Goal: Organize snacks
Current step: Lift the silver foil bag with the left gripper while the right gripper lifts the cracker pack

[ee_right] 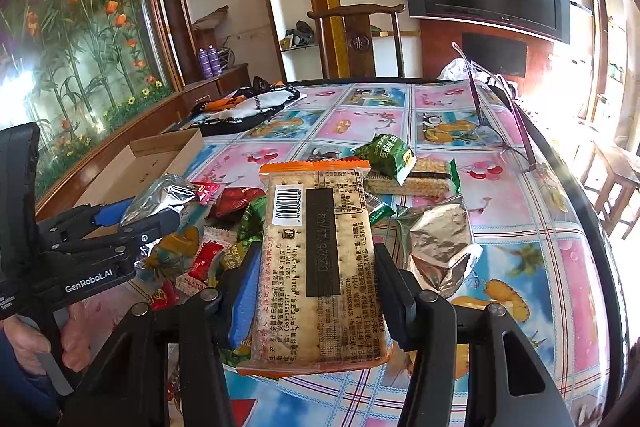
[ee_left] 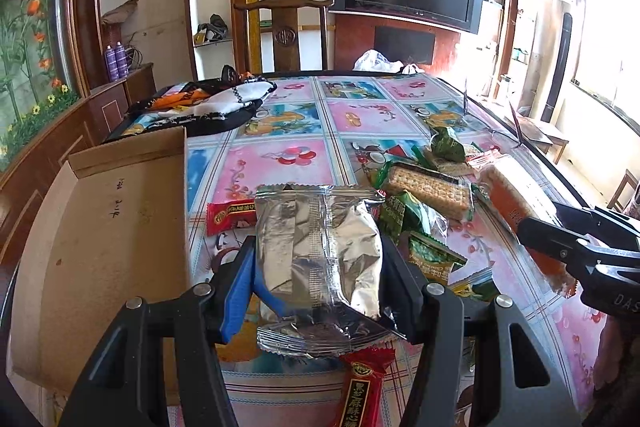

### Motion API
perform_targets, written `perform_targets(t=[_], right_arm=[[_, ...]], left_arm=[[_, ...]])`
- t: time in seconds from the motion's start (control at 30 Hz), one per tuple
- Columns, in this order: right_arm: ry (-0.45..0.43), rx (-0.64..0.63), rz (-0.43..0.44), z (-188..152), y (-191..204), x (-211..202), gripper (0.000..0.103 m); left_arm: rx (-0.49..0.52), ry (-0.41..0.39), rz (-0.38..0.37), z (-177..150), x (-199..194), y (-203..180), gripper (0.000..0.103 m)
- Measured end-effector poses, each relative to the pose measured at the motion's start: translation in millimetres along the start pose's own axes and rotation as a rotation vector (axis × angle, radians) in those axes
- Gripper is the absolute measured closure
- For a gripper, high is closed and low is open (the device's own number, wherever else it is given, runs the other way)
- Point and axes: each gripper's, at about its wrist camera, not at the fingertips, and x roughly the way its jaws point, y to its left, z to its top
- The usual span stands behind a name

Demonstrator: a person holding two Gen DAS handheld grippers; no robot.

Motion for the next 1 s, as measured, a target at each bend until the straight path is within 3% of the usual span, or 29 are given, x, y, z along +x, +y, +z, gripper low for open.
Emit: perform_targets(t=[1.0], right_arm=[[0.038,0.044,0.043,6.3,18.9,21.1,0.046]], left_arm=[[-0.034,-0.049,0.003,9.3,-10.8,11.8,0.046]])
